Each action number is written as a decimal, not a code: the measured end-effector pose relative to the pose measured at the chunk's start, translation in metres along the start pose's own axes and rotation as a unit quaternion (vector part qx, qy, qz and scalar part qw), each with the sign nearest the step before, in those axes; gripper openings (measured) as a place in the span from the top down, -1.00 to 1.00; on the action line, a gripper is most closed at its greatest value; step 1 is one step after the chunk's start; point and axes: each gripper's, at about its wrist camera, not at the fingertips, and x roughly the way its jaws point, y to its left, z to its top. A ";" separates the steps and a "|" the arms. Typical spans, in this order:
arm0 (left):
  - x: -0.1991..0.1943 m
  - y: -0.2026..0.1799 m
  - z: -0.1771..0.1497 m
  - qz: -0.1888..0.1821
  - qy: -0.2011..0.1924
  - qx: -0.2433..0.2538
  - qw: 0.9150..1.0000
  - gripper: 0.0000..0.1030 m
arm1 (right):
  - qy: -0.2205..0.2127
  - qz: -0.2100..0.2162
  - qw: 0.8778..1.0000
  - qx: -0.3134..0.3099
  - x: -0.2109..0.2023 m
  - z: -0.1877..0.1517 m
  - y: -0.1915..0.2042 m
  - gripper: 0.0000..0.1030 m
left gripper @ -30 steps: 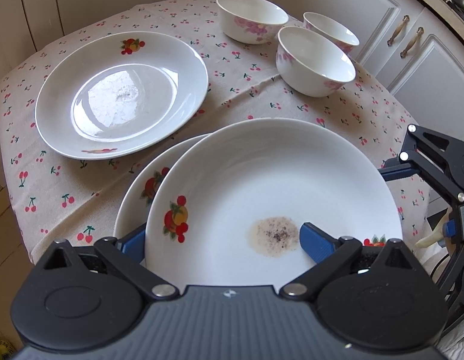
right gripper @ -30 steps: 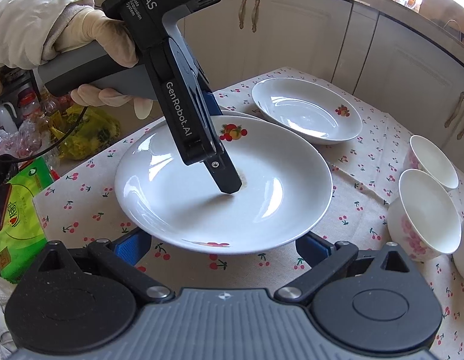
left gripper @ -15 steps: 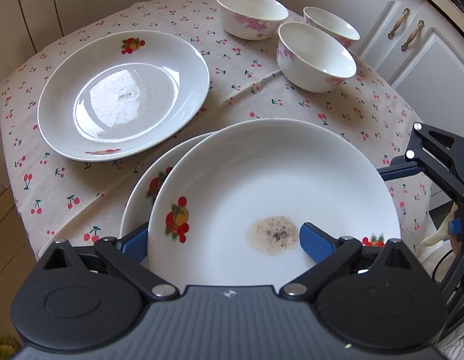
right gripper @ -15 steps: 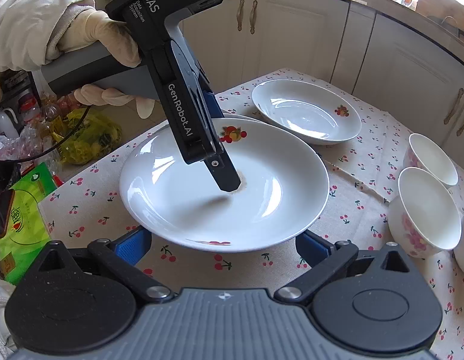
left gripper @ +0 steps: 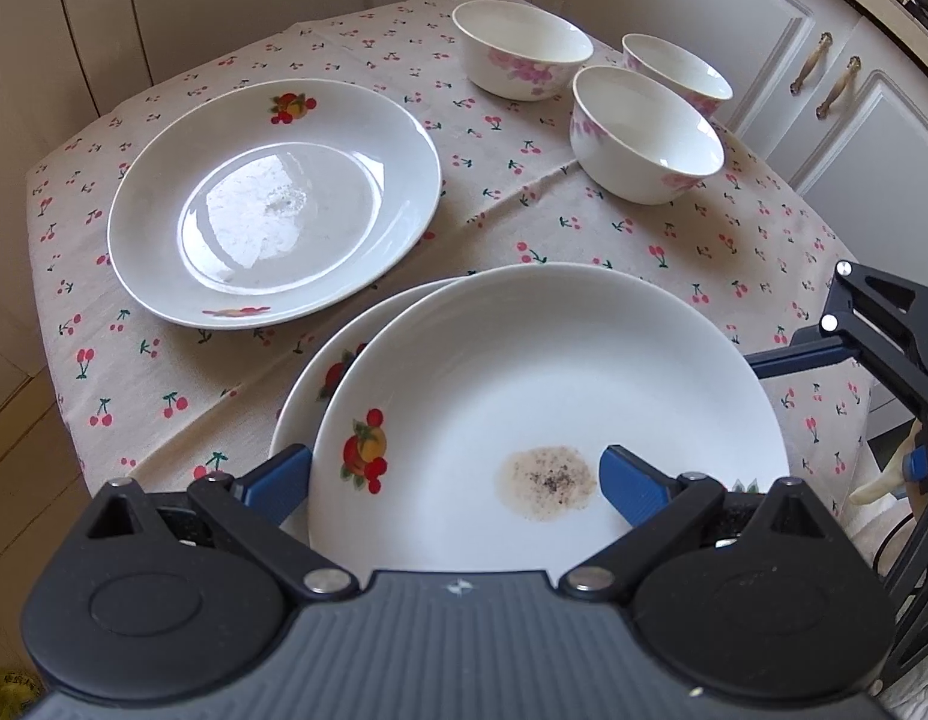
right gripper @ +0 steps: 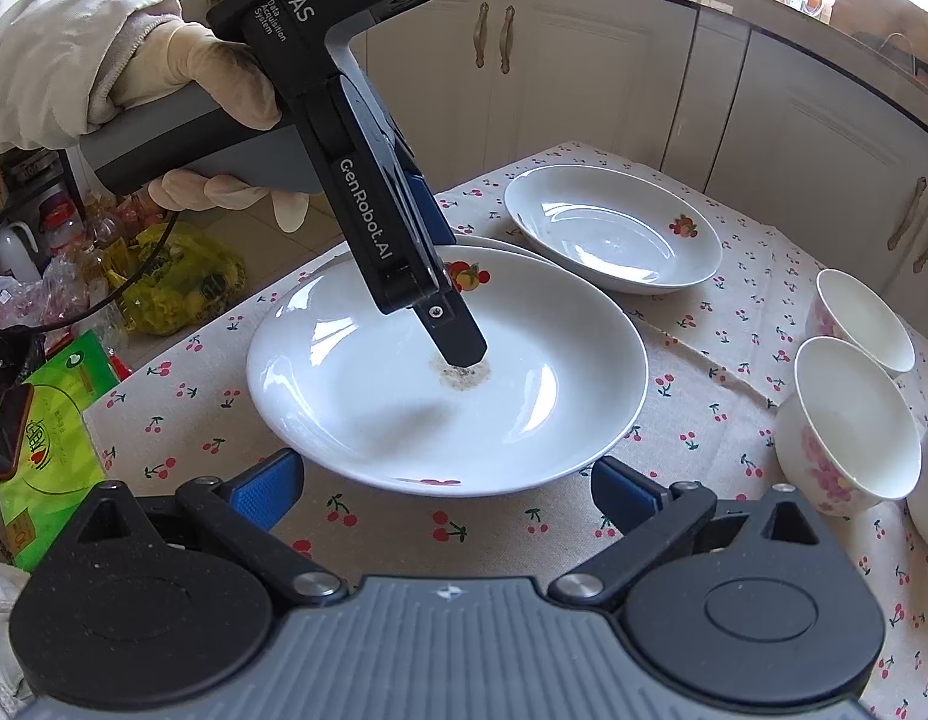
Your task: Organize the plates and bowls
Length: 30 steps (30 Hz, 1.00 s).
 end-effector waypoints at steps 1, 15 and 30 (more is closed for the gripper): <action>-0.001 0.000 -0.001 0.001 -0.002 -0.002 1.000 -0.94 | 0.000 0.000 1.000 -0.001 0.000 0.000 0.000 -1.00; -0.019 -0.002 -0.014 0.031 -0.029 -0.006 0.999 -0.97 | -0.003 -0.004 1.000 0.007 -0.003 -0.001 0.001 -1.00; -0.059 0.001 -0.009 0.052 -0.145 -0.006 0.988 -0.97 | -0.046 -0.041 0.998 0.003 -0.026 0.018 -0.029 -1.00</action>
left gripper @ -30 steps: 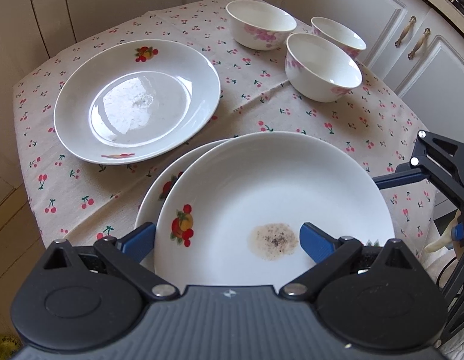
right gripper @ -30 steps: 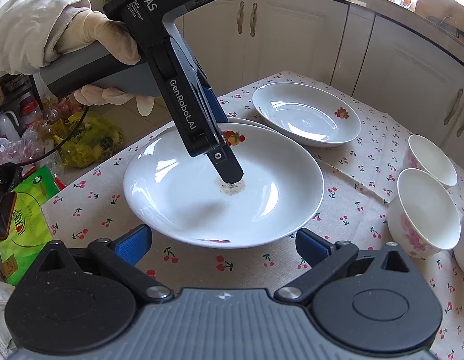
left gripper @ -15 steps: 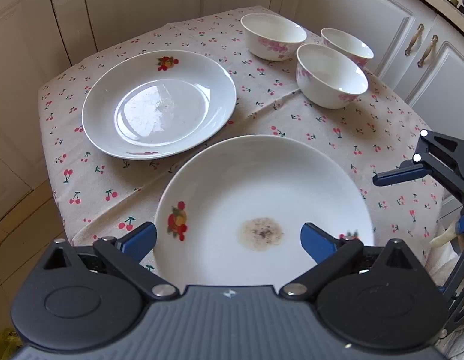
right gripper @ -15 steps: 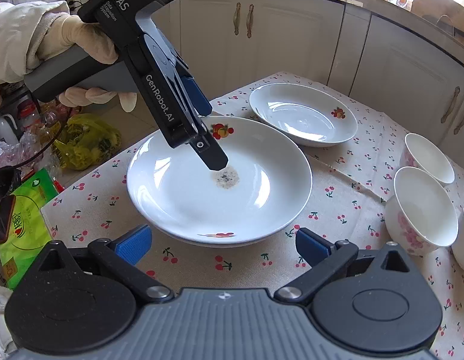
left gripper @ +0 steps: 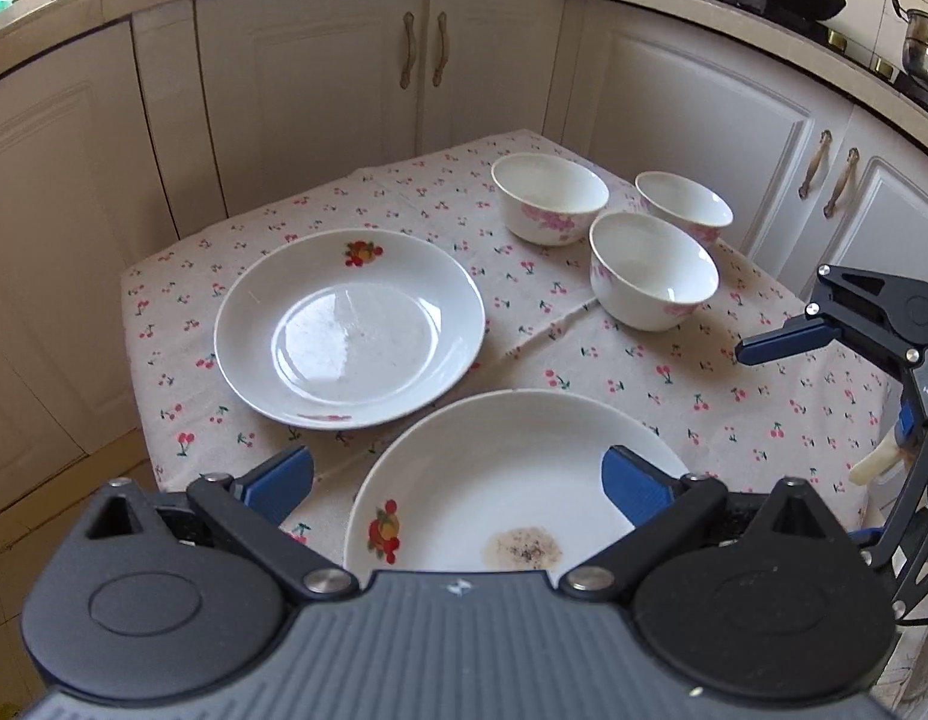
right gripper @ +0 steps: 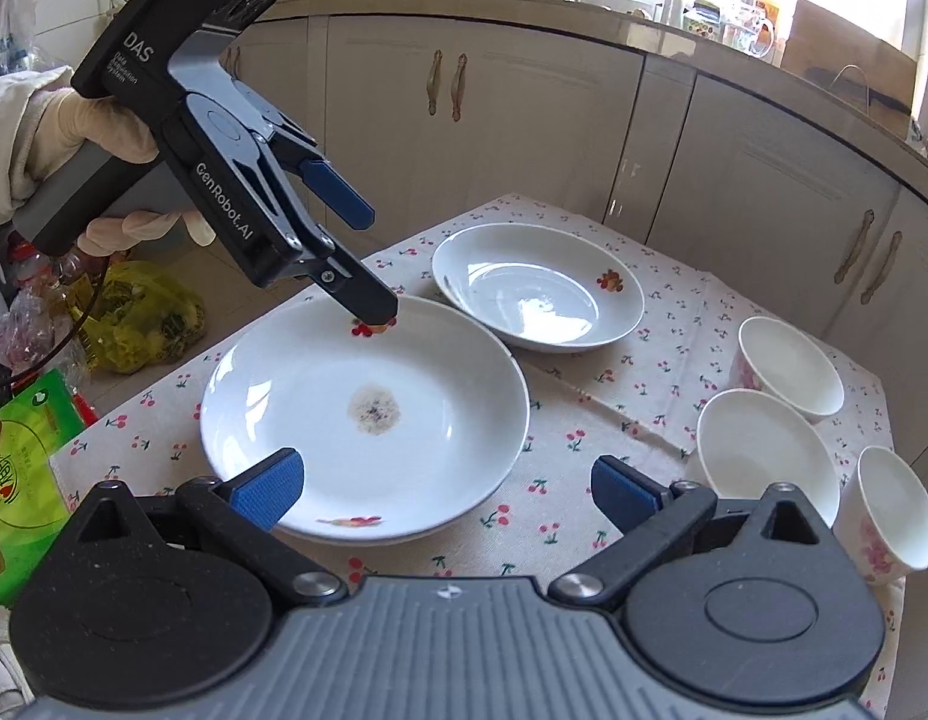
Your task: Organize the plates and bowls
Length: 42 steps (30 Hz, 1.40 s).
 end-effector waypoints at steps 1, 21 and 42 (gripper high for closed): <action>-0.001 0.004 0.003 0.003 -0.007 -0.004 1.000 -0.97 | -0.004 -0.001 1.000 -0.002 0.001 0.003 -0.004 -1.00; 0.057 0.073 0.046 0.030 -0.009 -0.054 0.998 -0.97 | 0.008 0.014 0.999 -0.031 0.088 0.053 -0.086 -1.00; 0.135 0.117 0.060 -0.003 0.045 -0.075 0.996 -0.97 | 0.120 0.064 0.989 -0.057 0.178 0.064 -0.108 -1.00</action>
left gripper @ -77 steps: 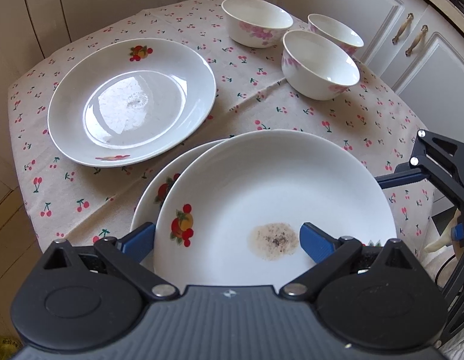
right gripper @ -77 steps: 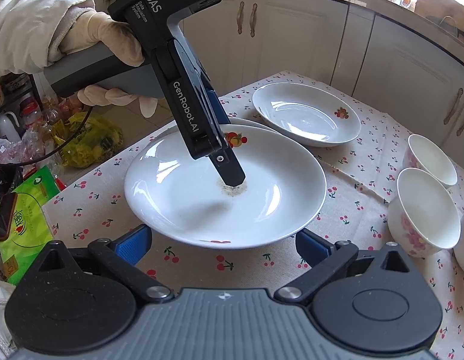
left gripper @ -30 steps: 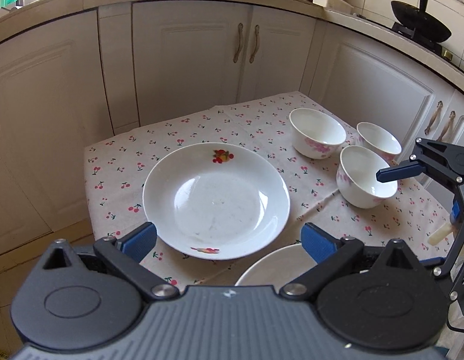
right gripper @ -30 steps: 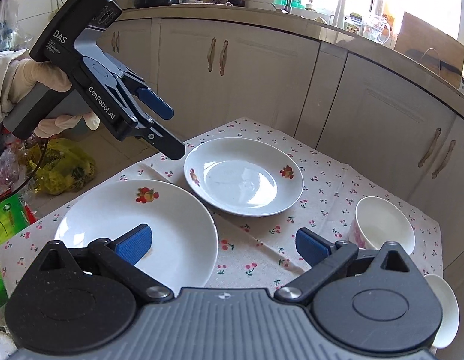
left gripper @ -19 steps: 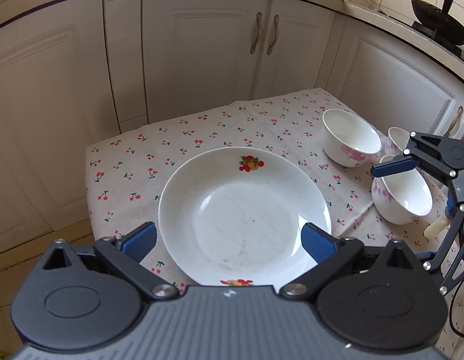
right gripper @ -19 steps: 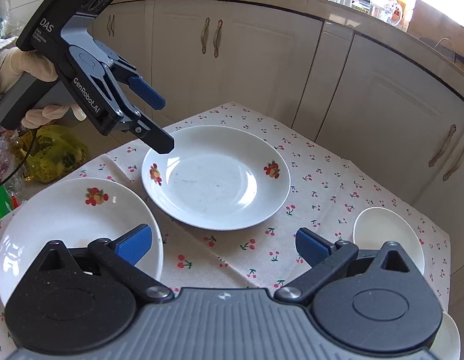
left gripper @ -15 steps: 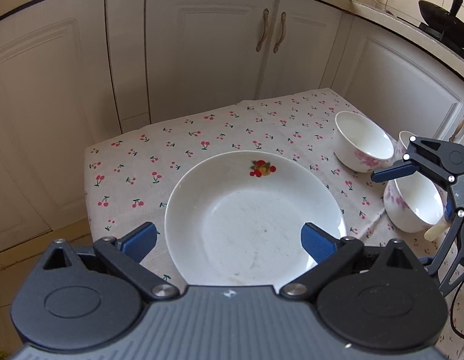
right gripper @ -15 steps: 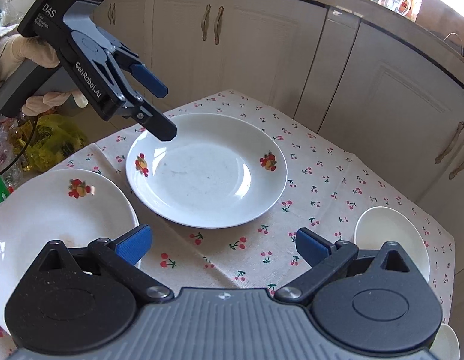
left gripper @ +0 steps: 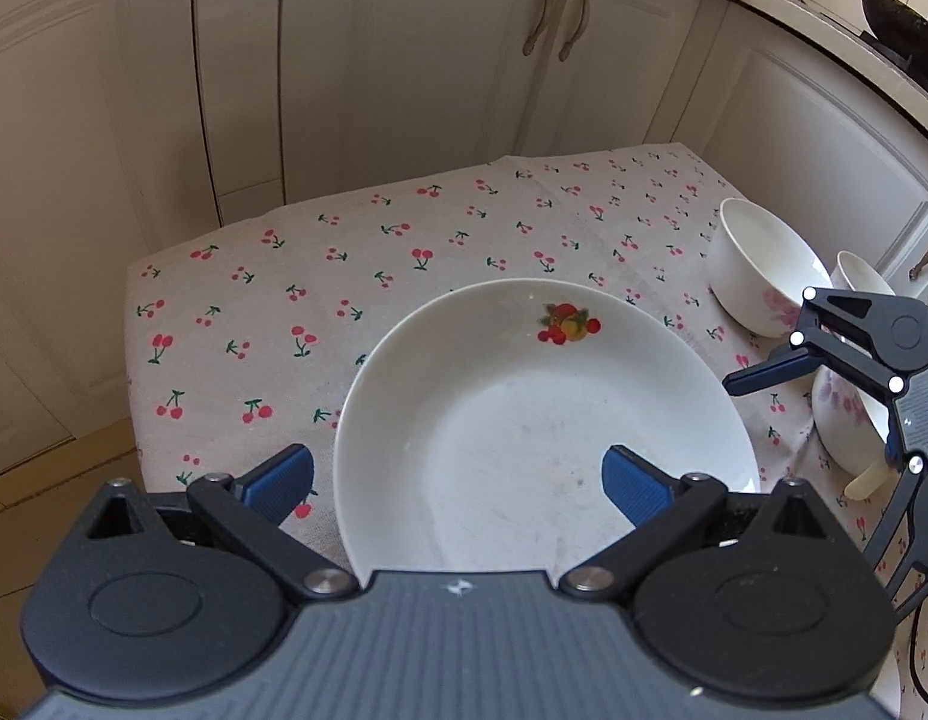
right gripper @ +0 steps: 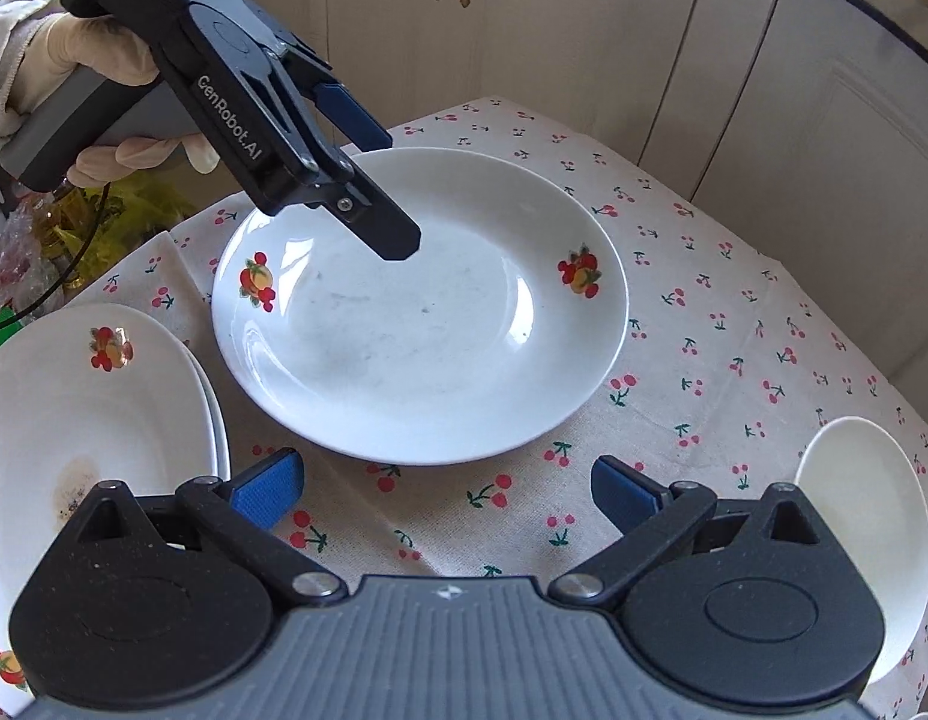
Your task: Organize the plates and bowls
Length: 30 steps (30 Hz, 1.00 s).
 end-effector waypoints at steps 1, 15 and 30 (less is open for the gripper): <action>0.003 0.001 0.000 -0.003 0.005 -0.001 1.000 -0.97 | 0.000 0.002 1.000 -0.005 0.001 0.001 0.000 -1.00; 0.018 0.007 0.005 -0.036 0.032 0.008 0.999 -0.95 | 0.033 0.031 0.999 -0.025 0.024 0.017 -0.007 -1.00; 0.027 0.004 0.016 -0.066 0.054 0.024 0.996 -0.94 | 0.038 0.041 0.998 -0.028 0.025 0.019 -0.006 -1.00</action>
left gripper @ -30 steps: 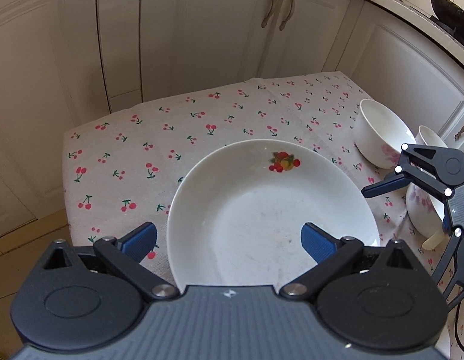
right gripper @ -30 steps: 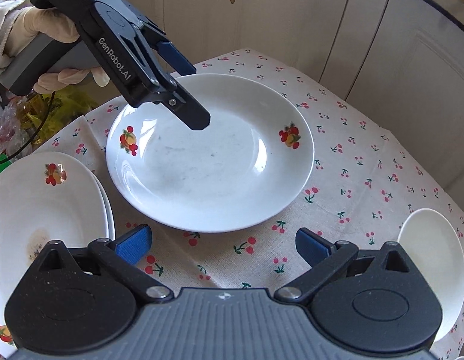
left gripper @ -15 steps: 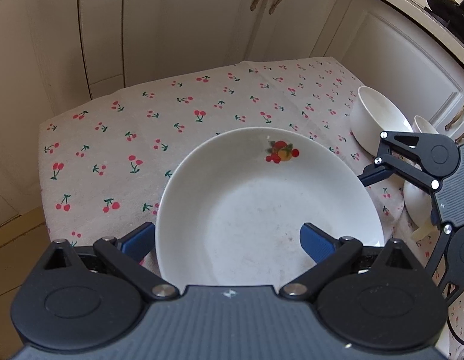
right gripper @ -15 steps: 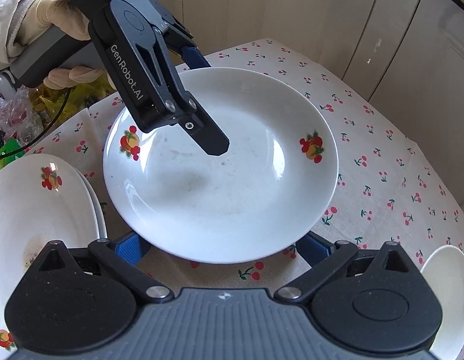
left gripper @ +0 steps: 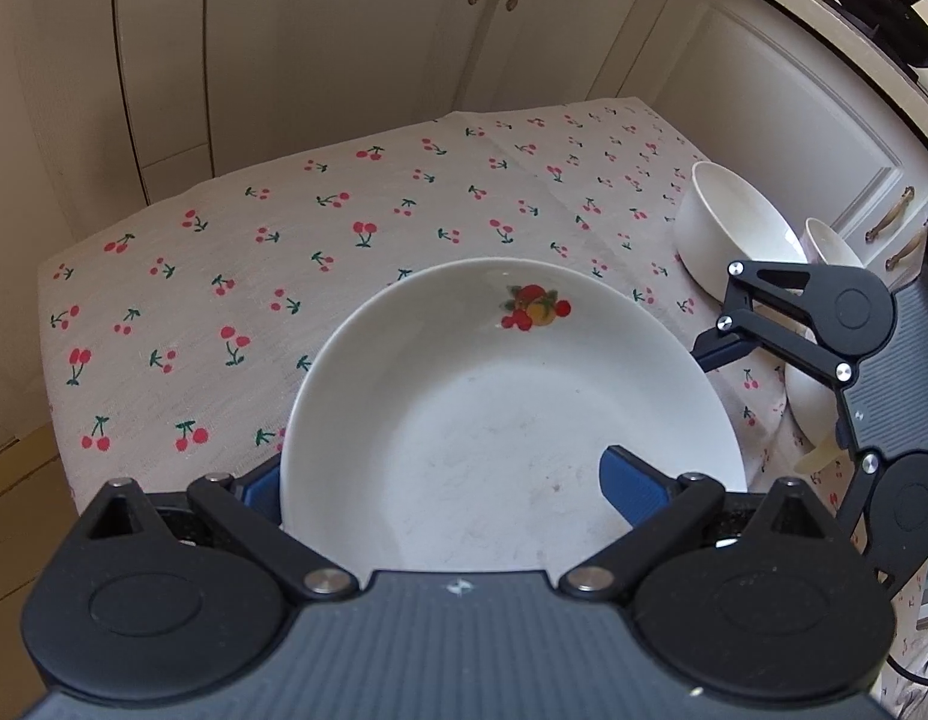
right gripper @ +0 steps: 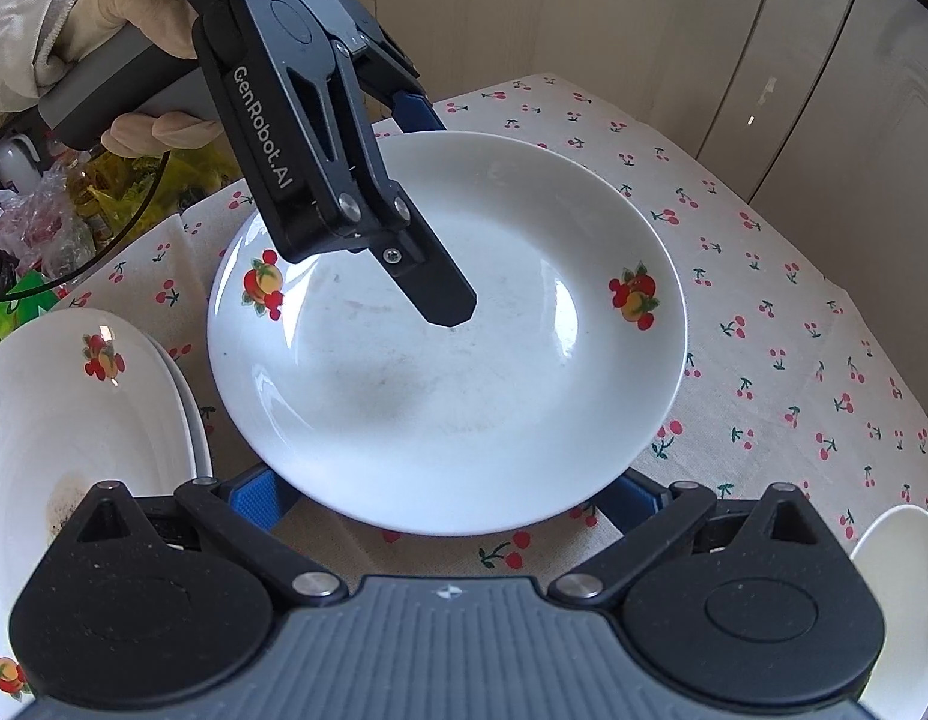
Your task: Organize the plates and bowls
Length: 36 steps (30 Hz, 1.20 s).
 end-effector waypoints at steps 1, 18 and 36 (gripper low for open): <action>0.000 0.000 0.000 -0.001 -0.001 -0.001 1.000 -0.94 | -0.002 0.000 1.000 0.001 0.000 -0.001 0.000 -1.00; -0.002 0.002 -0.002 -0.004 -0.012 0.002 1.000 -0.94 | -0.047 -0.018 0.999 0.002 -0.017 -0.007 0.005 -1.00; -0.017 -0.007 0.000 0.000 -0.021 -0.002 1.000 -0.94 | -0.072 -0.018 0.997 -0.006 -0.034 -0.007 0.011 -1.00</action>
